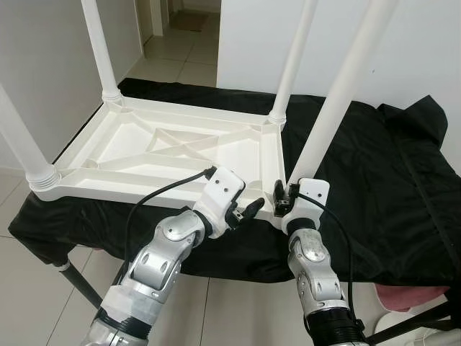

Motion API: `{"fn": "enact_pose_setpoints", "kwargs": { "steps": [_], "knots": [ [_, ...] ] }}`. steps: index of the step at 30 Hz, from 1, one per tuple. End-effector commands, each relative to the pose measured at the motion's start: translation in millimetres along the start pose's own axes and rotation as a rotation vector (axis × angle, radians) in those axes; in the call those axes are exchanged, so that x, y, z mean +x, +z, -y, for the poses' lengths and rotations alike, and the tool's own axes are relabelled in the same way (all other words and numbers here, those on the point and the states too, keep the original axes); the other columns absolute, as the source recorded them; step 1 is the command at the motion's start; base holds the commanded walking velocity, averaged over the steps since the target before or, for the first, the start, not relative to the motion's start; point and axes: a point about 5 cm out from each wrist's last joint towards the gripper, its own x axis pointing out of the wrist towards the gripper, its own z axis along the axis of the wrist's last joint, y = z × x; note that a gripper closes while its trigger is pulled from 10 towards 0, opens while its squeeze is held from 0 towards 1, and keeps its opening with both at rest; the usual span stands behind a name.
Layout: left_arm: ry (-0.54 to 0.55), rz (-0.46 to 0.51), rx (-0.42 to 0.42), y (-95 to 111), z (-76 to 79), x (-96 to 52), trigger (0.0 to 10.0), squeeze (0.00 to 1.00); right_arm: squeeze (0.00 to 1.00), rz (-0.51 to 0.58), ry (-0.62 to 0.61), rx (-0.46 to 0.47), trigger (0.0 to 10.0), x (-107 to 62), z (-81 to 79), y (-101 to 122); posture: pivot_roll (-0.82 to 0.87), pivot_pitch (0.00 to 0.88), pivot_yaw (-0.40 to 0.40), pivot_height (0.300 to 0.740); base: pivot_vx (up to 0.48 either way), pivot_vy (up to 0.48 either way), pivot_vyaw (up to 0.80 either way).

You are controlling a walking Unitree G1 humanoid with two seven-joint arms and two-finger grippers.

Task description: Building children table

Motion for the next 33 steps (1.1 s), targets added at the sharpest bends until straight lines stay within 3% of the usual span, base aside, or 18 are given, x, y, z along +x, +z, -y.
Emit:
{"fn": "enact_pose_setpoints", "kwargs": {
  "steps": [1,4,5,7,11,13,18,22,33],
  "knots": [
    [0.009,0.009,-0.002,0,0.6,-0.7,10.0,0.0,1.0,-0.03,0.003,0.006,10.0,-7.4,-0.1,-8,0.05,0.0,-0.06,0.74,0.0,0.0,0.0],
    [-0.013,0.022,-0.017,0,4.2,-1.1,10.0,0.0,1.0,-0.019,0.009,-0.008,10.0,-6.7,7.0,-6,0.04,0.0,-0.059,0.74,0.0,0.0,0.0],
    [-0.024,0.029,-0.024,1,6.1,-1.4,10.0,0.0,0.05,-0.018,0.03,-0.017,10.0,-6.1,11.1,-5,0.04,0.0,-0.058,0.74,0.0,0.0,0.0],
    [-0.034,0.034,-0.027,1,8.0,-1.9,10.0,0.0,0.0,-0.015,0.058,-0.032,10.0,-5.6,15.3,-4,0.04,0.0,-0.059,0.74,0.0,0.0,0.0],
    [-0.044,0.033,-0.025,1,9.0,-2.1,10.0,0.0,0.0,-0.011,0.099,-0.044,10.0,-6.1,16.5,-4,0.04,0.0,-0.056,0.74,0.0,0.0,0.0],
    [-0.082,0.033,-0.013,0,13.3,-4.5,10.0,0.0,0.0,0.003,0.197,-0.047,10.0,-7.5,19.8,-2,0.04,0.0,-0.053,0.74,0.0,0.0,0.0],
    [-0.123,0.036,-0.018,0,17.5,-8.2,10.0,0.0,0.0,0.01,0.311,-0.062,10.0,-7.5,25.2,1,0.05,0.0,-0.049,0.74,0.0,0.0,0.0],
    [-0.156,0.029,-0.014,-2,20.4,-11.5,10.0,0.0,0.0,0.008,0.475,-0.142,10.0,-8.9,28.3,2,0.05,0.0,-0.045,0.74,0.0,0.0,0.0],
    [-0.187,0.017,-0.039,-3,21.2,-12.5,10.0,0.0,0.0,-0.037,0.635,-0.197,10.0,2.7,42.3,1,0.04,0.006,-0.034,0.74,0.0,0.0,0.0]
  ]
}}
